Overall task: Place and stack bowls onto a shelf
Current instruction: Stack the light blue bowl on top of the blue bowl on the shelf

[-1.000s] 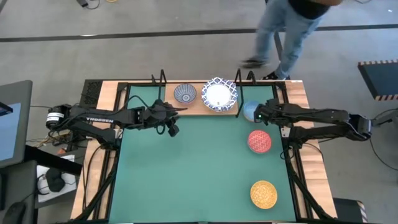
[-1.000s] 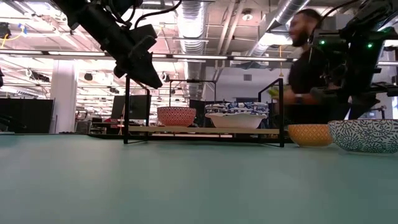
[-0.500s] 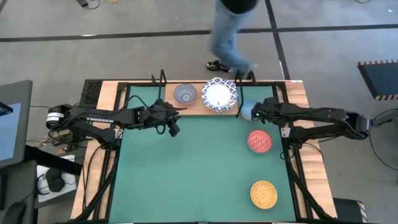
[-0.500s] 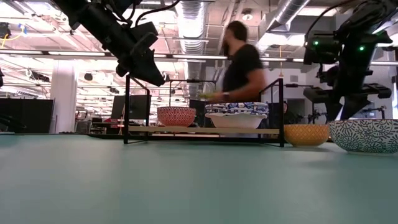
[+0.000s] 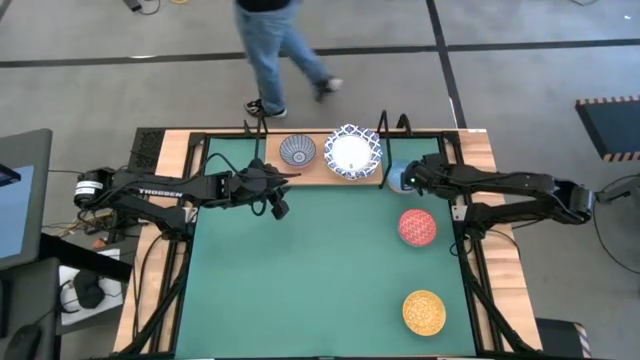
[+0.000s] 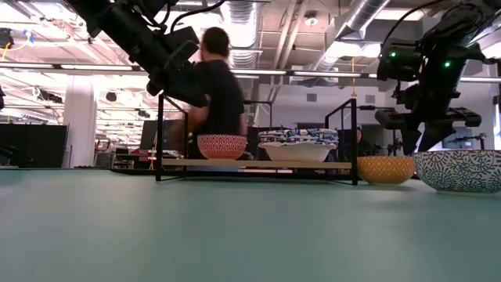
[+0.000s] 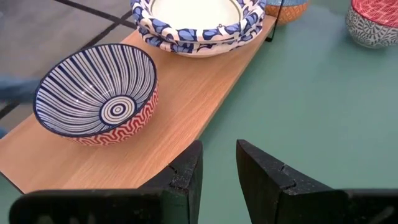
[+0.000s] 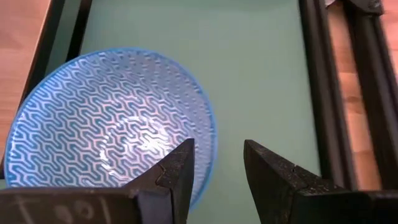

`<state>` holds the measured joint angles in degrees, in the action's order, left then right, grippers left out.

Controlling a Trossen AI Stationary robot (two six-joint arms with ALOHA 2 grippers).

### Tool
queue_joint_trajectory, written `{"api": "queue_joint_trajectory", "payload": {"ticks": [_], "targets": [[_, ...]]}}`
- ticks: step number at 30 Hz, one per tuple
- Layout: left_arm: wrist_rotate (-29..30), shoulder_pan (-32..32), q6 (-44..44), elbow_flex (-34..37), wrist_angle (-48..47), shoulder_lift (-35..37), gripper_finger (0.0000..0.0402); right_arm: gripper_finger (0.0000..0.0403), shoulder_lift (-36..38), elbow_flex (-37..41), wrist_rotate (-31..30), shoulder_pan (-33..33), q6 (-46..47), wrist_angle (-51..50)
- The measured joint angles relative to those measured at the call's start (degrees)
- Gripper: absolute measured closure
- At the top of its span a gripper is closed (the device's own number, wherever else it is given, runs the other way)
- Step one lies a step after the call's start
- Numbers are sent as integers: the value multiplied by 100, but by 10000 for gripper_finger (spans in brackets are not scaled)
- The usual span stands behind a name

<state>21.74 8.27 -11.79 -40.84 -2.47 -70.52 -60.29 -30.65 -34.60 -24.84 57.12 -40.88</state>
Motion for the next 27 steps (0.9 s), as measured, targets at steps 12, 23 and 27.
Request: {"api": "queue_joint_trajectory", "payload": {"ticks": [12, 23, 27], "targets": [[2, 0, 150, 0, 4, 0, 317, 236, -987, 2, 460, -7, -242, 478], [-4, 0, 150, 0, -51, 0, 317, 325, -1114, 2, 378, -279, -1032, 747], [-6, 0, 141, 0, -60, 0, 317, 360, -790, -6, -299, -284, -1143, 742]]}}
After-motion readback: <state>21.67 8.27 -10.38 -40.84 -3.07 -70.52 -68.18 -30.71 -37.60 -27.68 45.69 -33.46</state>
